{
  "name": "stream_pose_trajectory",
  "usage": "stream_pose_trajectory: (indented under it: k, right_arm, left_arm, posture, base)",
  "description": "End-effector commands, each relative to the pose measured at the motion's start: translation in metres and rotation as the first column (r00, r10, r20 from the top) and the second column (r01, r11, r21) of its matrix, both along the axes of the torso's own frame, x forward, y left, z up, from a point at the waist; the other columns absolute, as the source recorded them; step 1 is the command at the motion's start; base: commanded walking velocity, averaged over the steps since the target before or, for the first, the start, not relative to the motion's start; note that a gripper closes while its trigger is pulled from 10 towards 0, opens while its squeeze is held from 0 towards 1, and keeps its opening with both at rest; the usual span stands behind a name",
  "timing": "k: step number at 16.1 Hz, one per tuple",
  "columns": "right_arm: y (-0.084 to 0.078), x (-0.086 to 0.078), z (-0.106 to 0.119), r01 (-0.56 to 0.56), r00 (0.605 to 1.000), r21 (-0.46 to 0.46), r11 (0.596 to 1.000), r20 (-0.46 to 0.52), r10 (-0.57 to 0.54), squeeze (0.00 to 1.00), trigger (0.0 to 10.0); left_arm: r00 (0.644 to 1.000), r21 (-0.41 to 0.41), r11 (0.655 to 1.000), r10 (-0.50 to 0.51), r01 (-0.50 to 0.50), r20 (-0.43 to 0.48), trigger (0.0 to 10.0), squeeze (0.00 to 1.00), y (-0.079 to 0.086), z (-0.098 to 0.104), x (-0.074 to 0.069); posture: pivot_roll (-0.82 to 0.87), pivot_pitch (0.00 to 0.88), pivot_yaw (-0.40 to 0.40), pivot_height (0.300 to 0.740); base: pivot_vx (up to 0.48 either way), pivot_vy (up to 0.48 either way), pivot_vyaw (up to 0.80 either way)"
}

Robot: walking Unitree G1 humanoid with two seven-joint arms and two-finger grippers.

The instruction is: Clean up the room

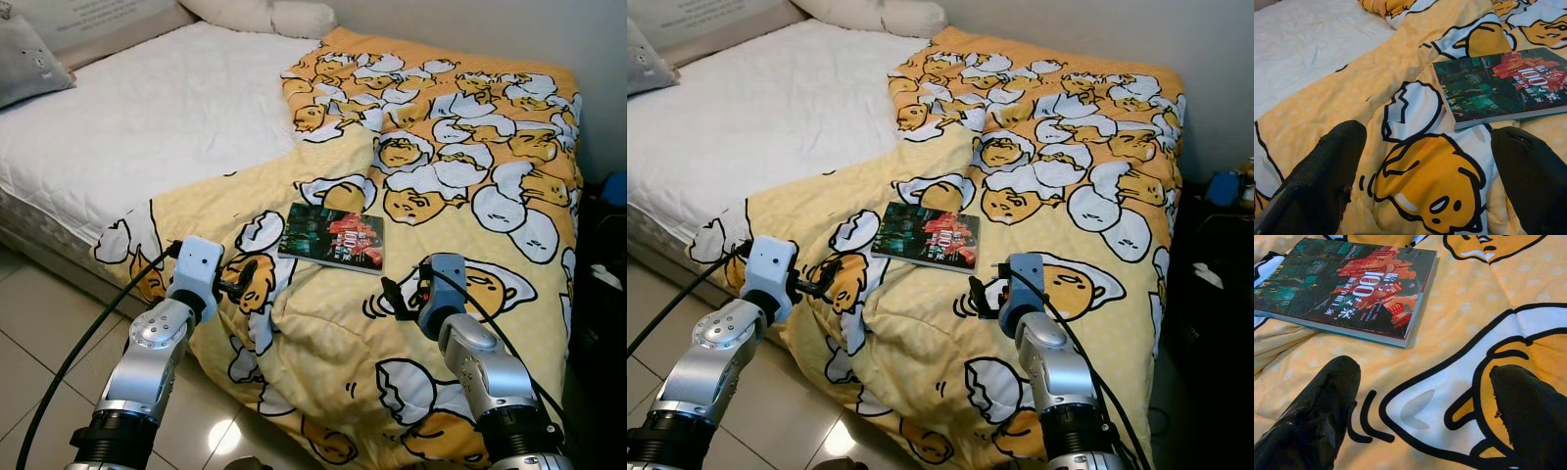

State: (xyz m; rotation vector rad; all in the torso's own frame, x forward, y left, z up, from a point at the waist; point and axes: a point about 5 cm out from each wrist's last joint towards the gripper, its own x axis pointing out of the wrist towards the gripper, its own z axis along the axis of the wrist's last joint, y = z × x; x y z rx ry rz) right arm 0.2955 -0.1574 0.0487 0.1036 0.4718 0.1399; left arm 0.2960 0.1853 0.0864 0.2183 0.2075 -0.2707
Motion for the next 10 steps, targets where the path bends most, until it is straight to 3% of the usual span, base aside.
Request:
stream_pose_trajectory:
  k: [1, 3, 6, 10]
  right_arm:
    - [-0.0001, 0.0014, 0.0036, 0.001, 1.000, 0.012, 1.000, 0.016, -0.001, 0.00, 10.0]
    - [0.0022, 0.0018, 0.0071, -0.023, 0.999, 0.022, 0.999, 0.030, 0.022, 0.00, 10.0]
    - [0.0034, 0.0028, 0.0085, -0.036, 0.999, 0.013, 0.999, 0.039, 0.036, 0.00, 10.0]
    - [0.0038, 0.0030, 0.0089, -0.042, 0.998, 0.010, 0.999, 0.040, 0.042, 0.00, 10.0]
  left_arm:
    - [1.000, 0.012, 1.000, -0.003, 0.003, 0.007, 10.0, 0.55, 0.0004, 0.0029, 0.0012]
    - [1.000, 0.002, 1.000, -0.008, 0.008, 0.020, 10.0, 0.56, 0.0001, 0.0052, 0.0011]
    - [1.000, -0.003, 1.000, -0.008, 0.008, 0.020, 10.0, 0.57, 0.0008, 0.0059, 0.0014]
    - [1.000, -0.013, 1.000, -0.008, 0.009, 0.022, 10.0, 0.57, 0.0010, 0.0069, 0.0014]
  posture:
    - [0.03, 0.000, 0.014, 0.740]
    - [0.03, 0.000, 0.014, 0.740]
    - [0.03, 0.000, 0.013, 0.740]
    - [0.03, 0.000, 0.014, 0.740]
  base:
    - [0.000, 0.000, 0.00]
    - [0.000, 0.000, 0.25]
    - [0.000, 0.000, 0.80]
    - [0.285, 0.000, 0.80]
